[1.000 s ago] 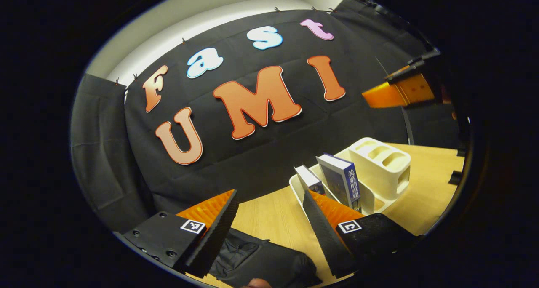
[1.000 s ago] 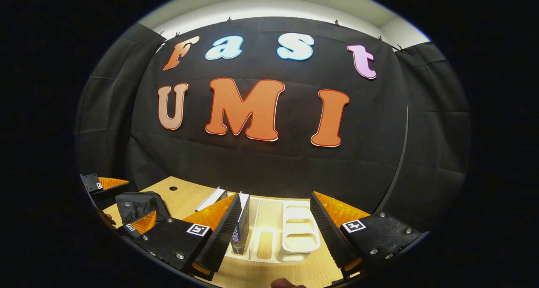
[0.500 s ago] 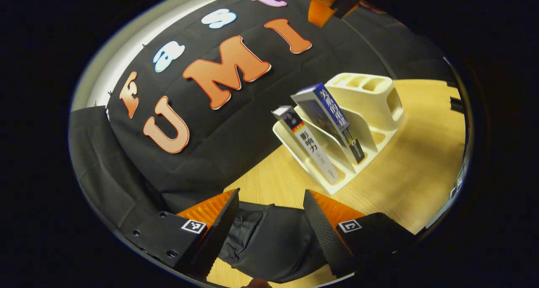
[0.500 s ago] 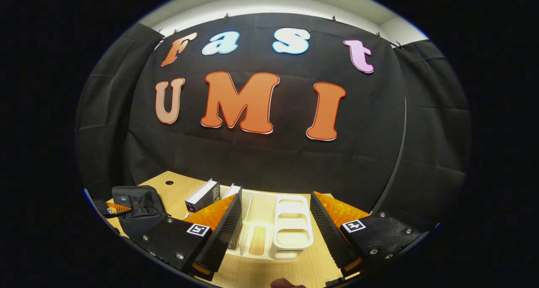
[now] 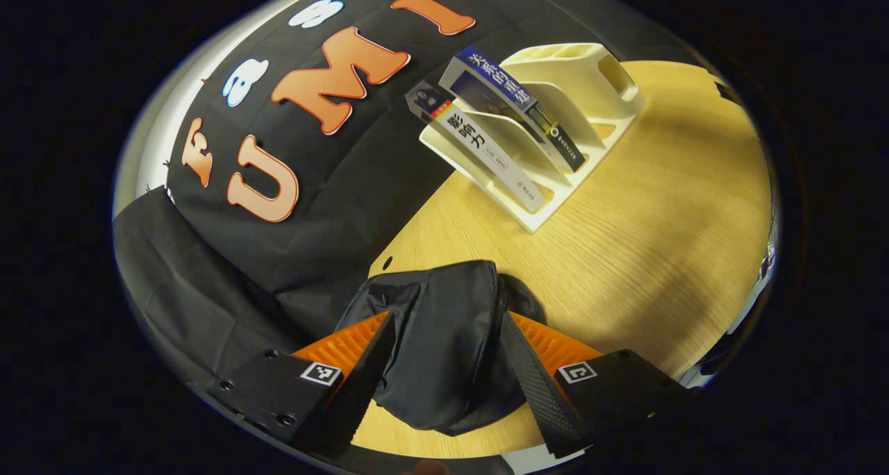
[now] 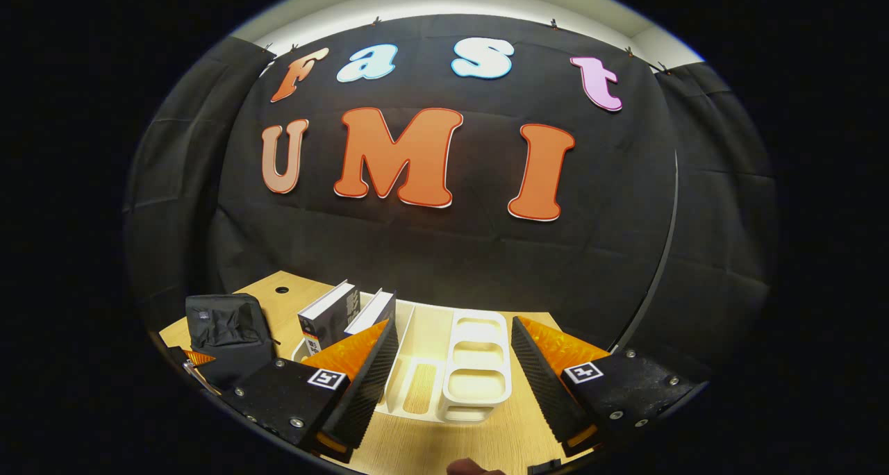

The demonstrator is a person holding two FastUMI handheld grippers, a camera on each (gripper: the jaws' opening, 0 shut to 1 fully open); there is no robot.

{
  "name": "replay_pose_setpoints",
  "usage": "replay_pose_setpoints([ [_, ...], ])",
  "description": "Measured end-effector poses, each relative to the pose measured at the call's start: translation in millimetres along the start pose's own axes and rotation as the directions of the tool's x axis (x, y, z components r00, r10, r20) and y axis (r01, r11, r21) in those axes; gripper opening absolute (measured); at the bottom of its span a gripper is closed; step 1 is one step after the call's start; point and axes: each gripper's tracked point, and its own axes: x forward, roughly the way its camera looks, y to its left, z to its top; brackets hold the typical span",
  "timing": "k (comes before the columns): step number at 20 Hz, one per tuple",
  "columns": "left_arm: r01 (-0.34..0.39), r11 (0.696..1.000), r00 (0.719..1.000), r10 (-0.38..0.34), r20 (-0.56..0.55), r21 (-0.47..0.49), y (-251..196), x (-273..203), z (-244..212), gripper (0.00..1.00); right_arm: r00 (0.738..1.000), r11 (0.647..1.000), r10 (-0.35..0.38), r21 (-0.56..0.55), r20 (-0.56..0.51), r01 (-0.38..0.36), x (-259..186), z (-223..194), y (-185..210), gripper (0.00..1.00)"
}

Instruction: Open the schoolbag, grab two books from the bookshelf and put them into the schoolbag.

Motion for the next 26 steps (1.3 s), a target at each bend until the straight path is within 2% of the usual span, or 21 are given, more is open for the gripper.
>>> replay_pose_setpoints([
  [9,-0.111,0.990,0.985,0.121,-0.122,0.086,9,10,-34,0.96,0.997,0.996,0.078,-0.036,0.020,-0.077,-1,1,-6,0.98],
  [14,-0.133,0.986,0.973,0.150,-0.177,0.104,20,28,-41,0.95,0.994,0.994,0.105,-0.031,0.023,-0.104,0,2,-5,0.98],
  [18,-0.099,0.987,0.975,0.121,-0.186,0.124,17,48,-41,0.81,0.995,0.993,0.101,-0.056,0.022,-0.100,0,2,-1,0.98],
  [19,-0.079,0.990,0.977,0.101,-0.186,0.120,15,53,-43,0.74,0.996,0.994,0.090,-0.060,0.015,-0.089,2,1,-1,0.98],
  [22,-0.008,0.993,0.983,0.030,-0.183,0.116,10,65,-43,0.62,0.998,0.997,0.059,-0.053,-0.009,-0.060,5,-1,8,0.98],
  [23,0.015,0.994,0.986,0.002,-0.164,0.107,10,67,-40,0.43,0.999,0.997,0.047,-0.056,-0.013,-0.048,8,1,13,0.98],
  [24,0.043,0.995,0.986,-0.027,-0.161,0.095,11,68,-41,0.47,0.999,0.998,0.032,-0.062,-0.018,-0.033,10,1,17,0.98],
  [25,0.072,0.994,0.986,-0.059,-0.155,0.081,12,69,-41,0.34,0.999,0.998,0.015,-0.068,-0.028,-0.017,12,1,21,0.98],
  [26,0.109,0.992,0.983,-0.098,-0.152,0.062,14,67,-41,0.31,0.999,0.997,0.004,-0.073,-0.032,-0.006,14,3,27,0.98],
])
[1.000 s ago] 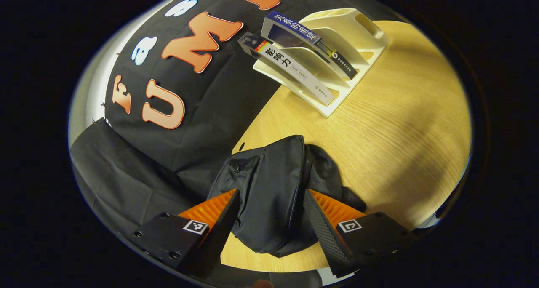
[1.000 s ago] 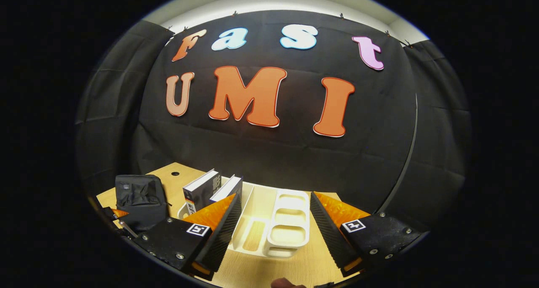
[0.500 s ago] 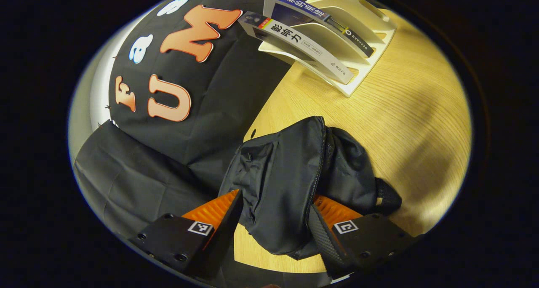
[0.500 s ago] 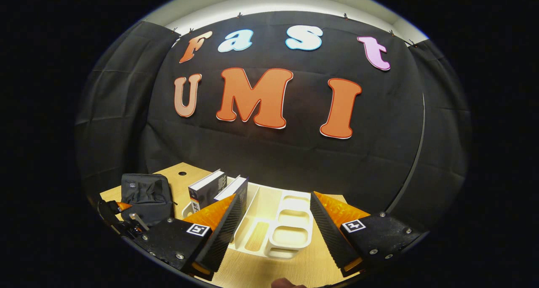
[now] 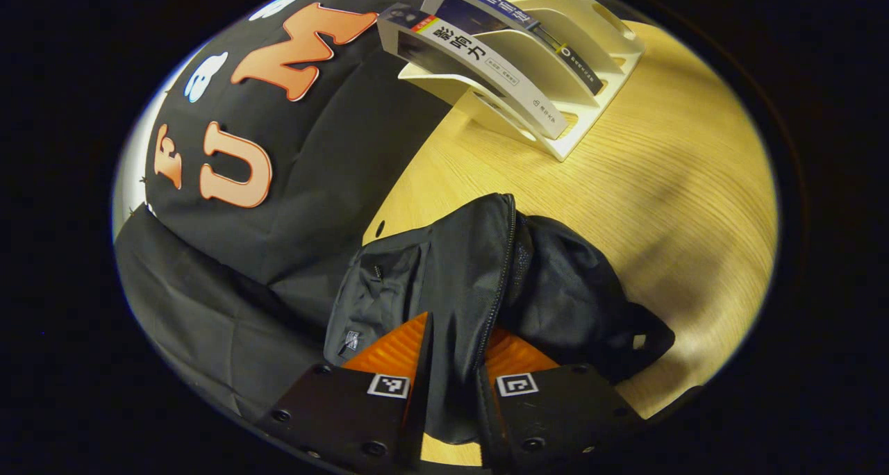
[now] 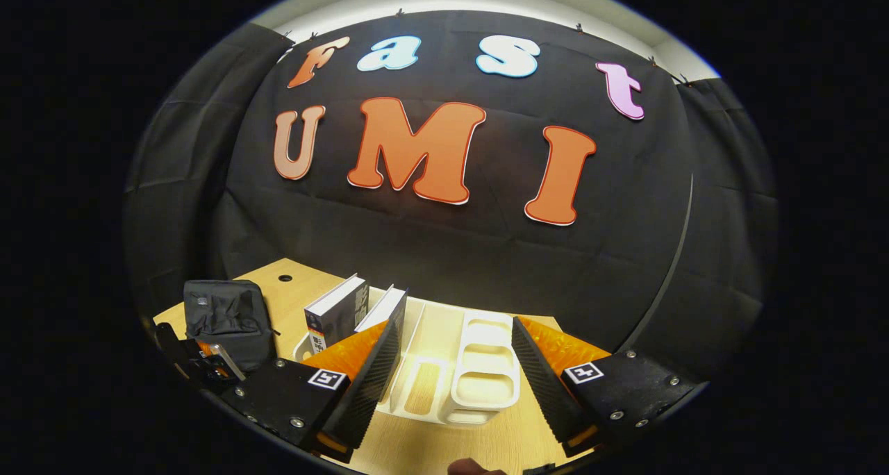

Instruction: Open the schoolbag, grab two books from the bookshelf and put them into the schoolbag.

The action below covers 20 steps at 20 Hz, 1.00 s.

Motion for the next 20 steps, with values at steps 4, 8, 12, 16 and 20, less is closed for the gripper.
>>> replay_pose_setpoints([
  [4,0.150,0.988,0.989,-0.149,0.020,-0.029,10,-5,1,0.12,0.999,0.999,-0.047,-0.016,-0.015,0.046,9,11,19,0.98],
  [8,0.255,0.966,0.966,-0.253,0.061,-0.042,30,-11,14,0.11,0.998,0.999,-0.048,-0.009,-0.045,0.048,22,21,42,0.98],
  [12,0.345,0.936,0.938,-0.340,0.068,-0.074,54,-22,21,0.09,0.997,0.998,-0.042,-0.047,-0.062,0.039,31,27,56,0.98],
  [16,0.414,0.906,0.909,-0.408,0.083,-0.088,80,-30,33,0.08,0.996,0.997,-0.021,-0.074,-0.089,0.014,35,27,68,0.98],
  [20,0.485,0.864,0.875,-0.475,0.098,-0.138,103,-33,42,0.08,0.991,0.996,-0.006,-0.087,-0.133,-0.006,44,24,78,0.99],
])
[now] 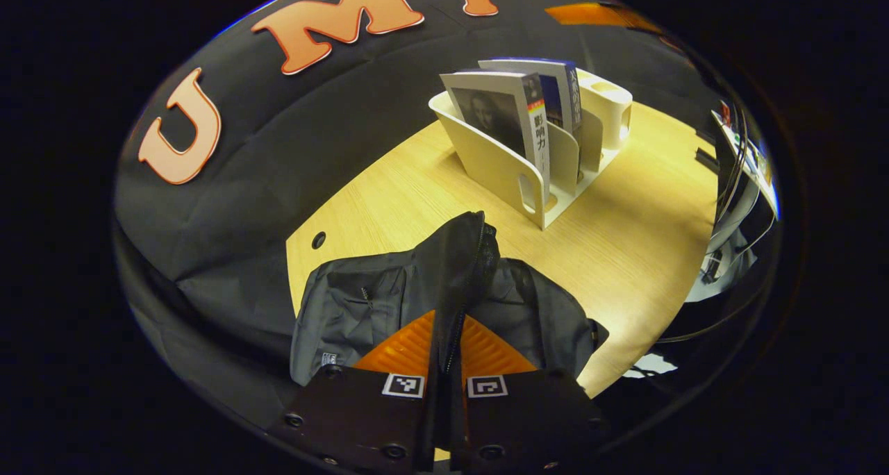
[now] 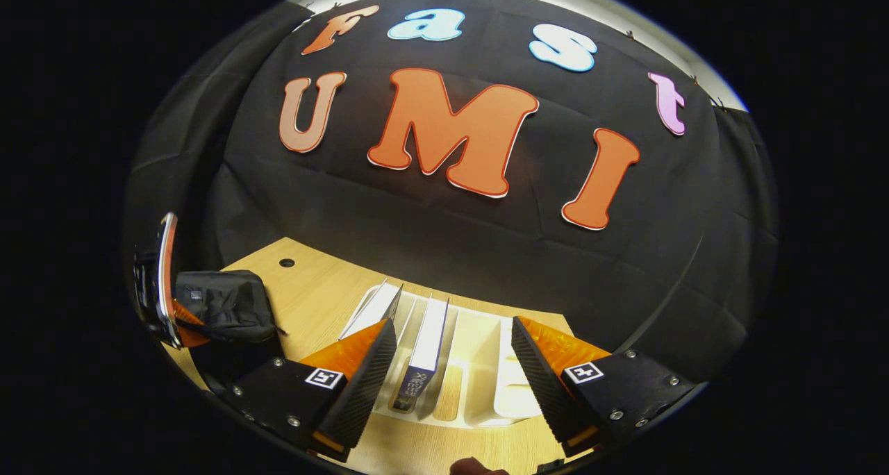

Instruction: Open the schoolbag, grab two books from the bookshelf and put them into the schoolbag.

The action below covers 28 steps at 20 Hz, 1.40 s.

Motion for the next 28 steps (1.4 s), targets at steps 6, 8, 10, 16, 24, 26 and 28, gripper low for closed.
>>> replay_pose_setpoints([
  [6,0.136,0.988,0.991,-0.136,0.007,-0.071,17,-15,13,0.08,0.998,0.999,0.020,-0.036,-0.059,-0.022,14,6,16,1.00],
  [8,0.174,0.980,0.985,-0.175,0.004,-0.095,26,-17,16,0.08,0.996,0.999,0.028,-0.041,-0.086,-0.032,21,8,23,1.00],
  [10,0.214,0.969,0.976,-0.217,-0.004,-0.124,32,-20,20,0.08,0.991,0.998,0.034,-0.043,-0.127,-0.040,27,5,29,1.00],
  [16,0.312,0.940,0.945,-0.321,-0.053,-0.140,49,-28,30,0.07,0.960,0.997,0.077,-0.010,-0.268,-0.083,48,-1,47,1.00],
  [24,0.358,0.931,0.924,-0.363,-0.117,-0.068,71,-29,38,0.07,0.876,0.990,0.124,-0.007,-0.466,-0.143,74,-5,67,1.00],
  [26,0.368,0.929,0.920,-0.370,-0.127,-0.040,73,-29,41,0.07,0.844,0.988,0.142,0.021,-0.517,-0.153,77,-9,75,1.00],
  [28,0.381,0.924,0.915,-0.380,-0.137,-0.023,76,-30,41,0.07,0.800,0.985,0.171,0.073,-0.575,-0.158,84,-14,85,1.00],
])
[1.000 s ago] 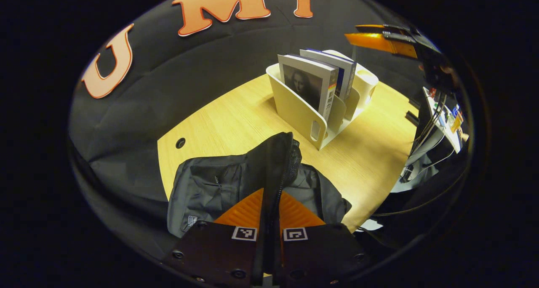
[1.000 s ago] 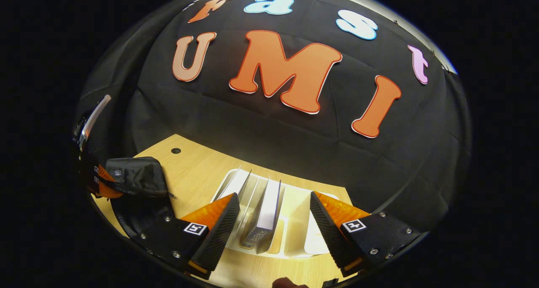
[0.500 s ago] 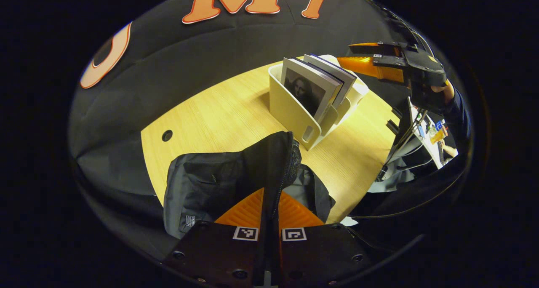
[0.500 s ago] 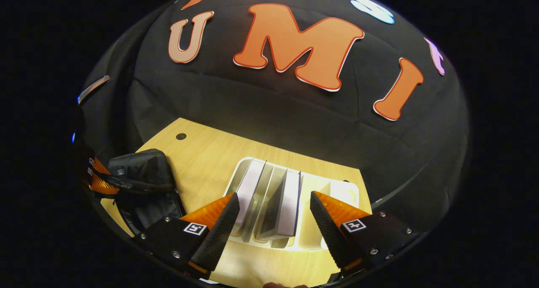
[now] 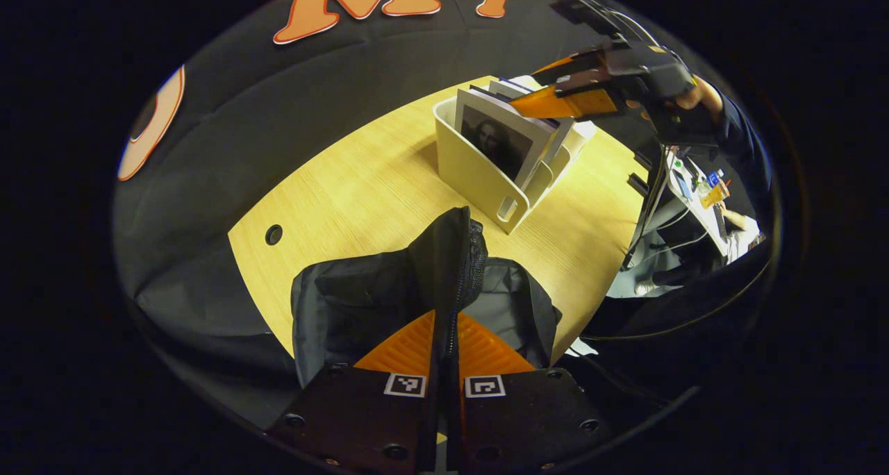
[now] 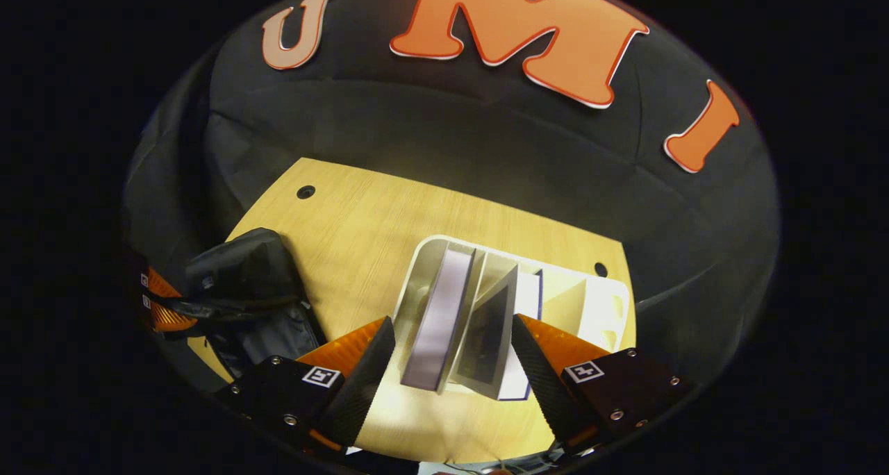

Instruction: Open the schoolbag, grab two books from the bookshelf and put them into the schoolbag.

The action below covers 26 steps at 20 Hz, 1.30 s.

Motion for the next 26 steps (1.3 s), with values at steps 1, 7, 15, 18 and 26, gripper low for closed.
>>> replay_pose_setpoints([
  [1,0.000,1.000,1.000,0.000,-0.003,0.009,2,-1,0,0.07,0.999,0.999,0.027,0.021,-0.042,-0.026,9,-2,6,1.00],
  [7,0.025,0.999,1.000,-0.024,-0.019,0.046,6,-3,-3,0.07,0.968,0.990,0.086,0.127,-0.236,-0.057,40,-9,20,0.92],
  [15,0.055,0.997,0.998,-0.054,-0.018,0.046,9,2,-4,0.07,0.919,0.976,0.043,0.214,-0.391,0.046,71,-30,20,0.51],
  [18,0.061,0.997,0.998,-0.060,-0.016,0.043,10,3,-7,0.07,0.914,0.966,0.044,0.252,-0.404,0.065,60,-31,21,0.38],
  [26,0.065,0.995,0.998,-0.064,-0.022,0.069,6,5,-9,0.07,0.938,0.951,0.085,0.308,-0.337,0.024,-1,-46,16,0.36],
])
